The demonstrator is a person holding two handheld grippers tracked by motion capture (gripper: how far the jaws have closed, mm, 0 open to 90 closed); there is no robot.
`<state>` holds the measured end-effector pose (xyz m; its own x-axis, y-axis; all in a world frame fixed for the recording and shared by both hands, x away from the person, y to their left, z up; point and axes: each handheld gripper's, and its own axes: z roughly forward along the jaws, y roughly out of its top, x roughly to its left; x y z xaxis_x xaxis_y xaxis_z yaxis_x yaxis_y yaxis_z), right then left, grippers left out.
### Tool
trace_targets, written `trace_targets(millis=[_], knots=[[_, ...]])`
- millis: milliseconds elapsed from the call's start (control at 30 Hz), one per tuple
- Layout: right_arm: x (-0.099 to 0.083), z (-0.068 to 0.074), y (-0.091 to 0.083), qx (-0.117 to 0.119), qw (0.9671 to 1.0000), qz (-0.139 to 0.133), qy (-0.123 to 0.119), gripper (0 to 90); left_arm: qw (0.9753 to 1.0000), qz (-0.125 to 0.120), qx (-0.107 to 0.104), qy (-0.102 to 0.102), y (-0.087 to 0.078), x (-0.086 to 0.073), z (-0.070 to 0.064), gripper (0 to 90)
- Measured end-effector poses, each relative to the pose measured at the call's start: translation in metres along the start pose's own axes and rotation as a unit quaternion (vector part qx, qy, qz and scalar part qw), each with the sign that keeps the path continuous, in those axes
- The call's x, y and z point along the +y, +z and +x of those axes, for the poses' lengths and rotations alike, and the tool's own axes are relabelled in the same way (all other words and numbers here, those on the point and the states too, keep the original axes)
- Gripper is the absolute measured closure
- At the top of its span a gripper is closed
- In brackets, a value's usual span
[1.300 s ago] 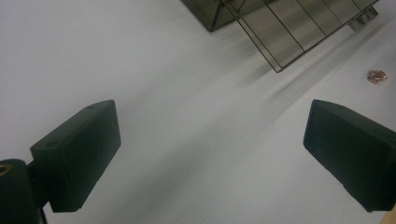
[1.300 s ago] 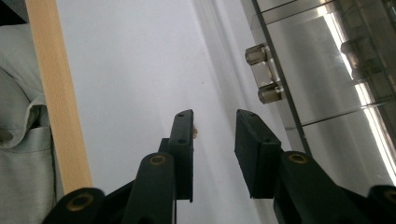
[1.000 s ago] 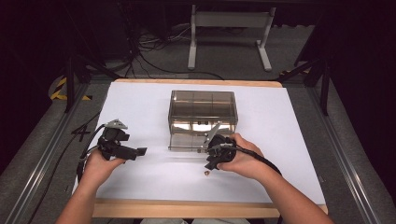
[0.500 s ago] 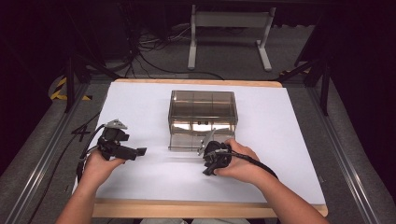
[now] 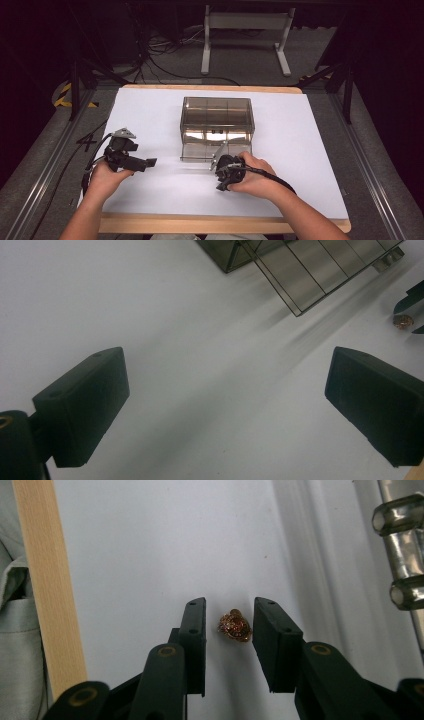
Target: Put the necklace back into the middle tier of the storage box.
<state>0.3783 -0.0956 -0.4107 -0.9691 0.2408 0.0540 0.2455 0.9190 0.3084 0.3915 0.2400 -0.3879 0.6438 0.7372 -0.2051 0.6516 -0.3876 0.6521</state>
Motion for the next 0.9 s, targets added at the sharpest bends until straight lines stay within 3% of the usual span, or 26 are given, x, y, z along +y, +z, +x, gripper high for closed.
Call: trace_targets(millis=[433, 900], knots=[[0.001, 0.003, 0.003, -0.030, 0.9994, 0.006, -0.015, 83.0, 1.0000, -0.001, 0.001, 0.002, -0.001, 0.000, 0.001, 4.7], [0.001, 0.002, -0.015, -0.029, 0.9996, -0.004, 0.000, 83.6, 1.0000, -0.002, 0.001, 0.001, -0.002, 0.000, 0.001, 4.7]])
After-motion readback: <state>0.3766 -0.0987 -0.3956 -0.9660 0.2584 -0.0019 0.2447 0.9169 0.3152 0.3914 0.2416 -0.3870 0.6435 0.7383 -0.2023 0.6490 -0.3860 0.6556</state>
